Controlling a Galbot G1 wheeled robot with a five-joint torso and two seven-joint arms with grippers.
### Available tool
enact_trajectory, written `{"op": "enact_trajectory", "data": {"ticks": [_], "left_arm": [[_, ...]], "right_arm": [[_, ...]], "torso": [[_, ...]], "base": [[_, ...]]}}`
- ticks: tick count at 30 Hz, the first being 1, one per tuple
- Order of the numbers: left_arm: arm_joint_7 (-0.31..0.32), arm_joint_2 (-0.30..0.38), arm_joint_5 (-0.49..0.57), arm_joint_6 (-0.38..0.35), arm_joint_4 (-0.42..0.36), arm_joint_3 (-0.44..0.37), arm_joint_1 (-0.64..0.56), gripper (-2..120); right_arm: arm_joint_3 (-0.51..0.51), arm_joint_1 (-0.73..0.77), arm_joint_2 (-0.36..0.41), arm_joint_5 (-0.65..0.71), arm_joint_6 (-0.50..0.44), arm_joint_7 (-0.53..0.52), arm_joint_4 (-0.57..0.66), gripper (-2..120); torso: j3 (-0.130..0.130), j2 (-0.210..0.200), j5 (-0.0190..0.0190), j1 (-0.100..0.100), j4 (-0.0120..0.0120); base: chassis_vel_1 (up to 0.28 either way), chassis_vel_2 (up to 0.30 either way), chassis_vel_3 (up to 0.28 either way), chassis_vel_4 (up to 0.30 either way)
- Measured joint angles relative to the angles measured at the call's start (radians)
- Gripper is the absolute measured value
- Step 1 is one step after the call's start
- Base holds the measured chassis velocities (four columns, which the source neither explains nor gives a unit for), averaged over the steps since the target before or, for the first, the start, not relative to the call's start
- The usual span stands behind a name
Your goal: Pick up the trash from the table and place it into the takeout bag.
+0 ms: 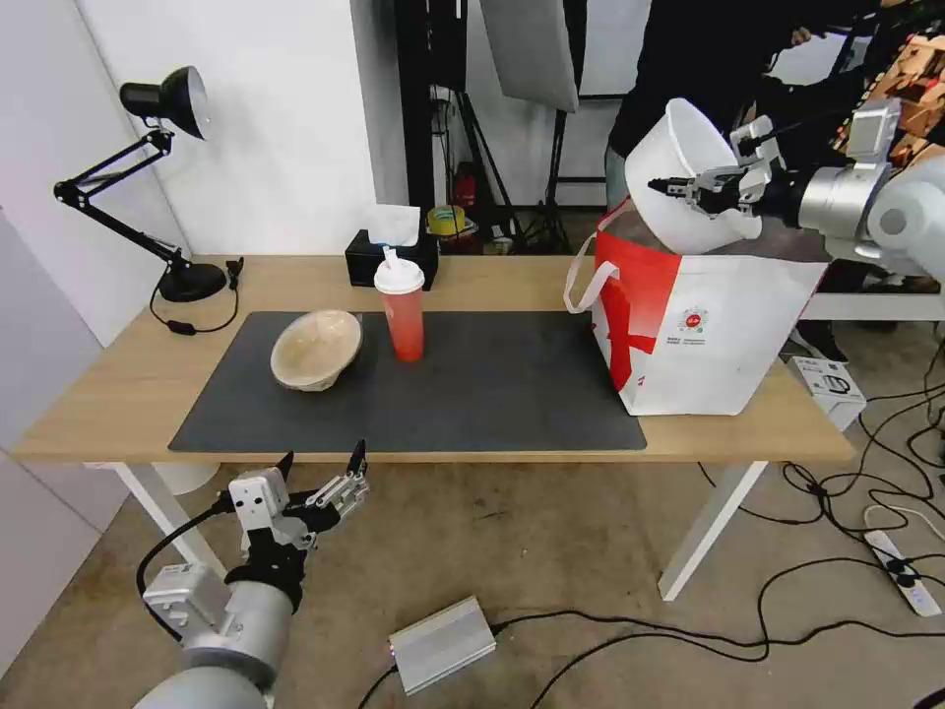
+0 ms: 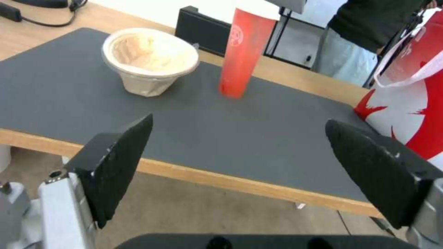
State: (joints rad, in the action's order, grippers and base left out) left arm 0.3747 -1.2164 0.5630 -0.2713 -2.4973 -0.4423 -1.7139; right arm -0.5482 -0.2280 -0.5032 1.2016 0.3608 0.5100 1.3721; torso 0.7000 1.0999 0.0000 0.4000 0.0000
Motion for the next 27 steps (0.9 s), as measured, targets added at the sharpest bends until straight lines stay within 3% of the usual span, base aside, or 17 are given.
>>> {"op": "enact_trajectory", "data": {"ticks": [27], "left_arm": [[0.0,-0.004,-0.002,0.0,-0.003,-0.004,-0.013,100]], "right_arm": [[0.127,0.186,-0.031,-0.029,-0.016,0.006,-0.029,0]], "torso": [[0.0,0.0,0.0,0.0,0.0]], "base": [[0.0,0.0,0.0,0.0]]}}
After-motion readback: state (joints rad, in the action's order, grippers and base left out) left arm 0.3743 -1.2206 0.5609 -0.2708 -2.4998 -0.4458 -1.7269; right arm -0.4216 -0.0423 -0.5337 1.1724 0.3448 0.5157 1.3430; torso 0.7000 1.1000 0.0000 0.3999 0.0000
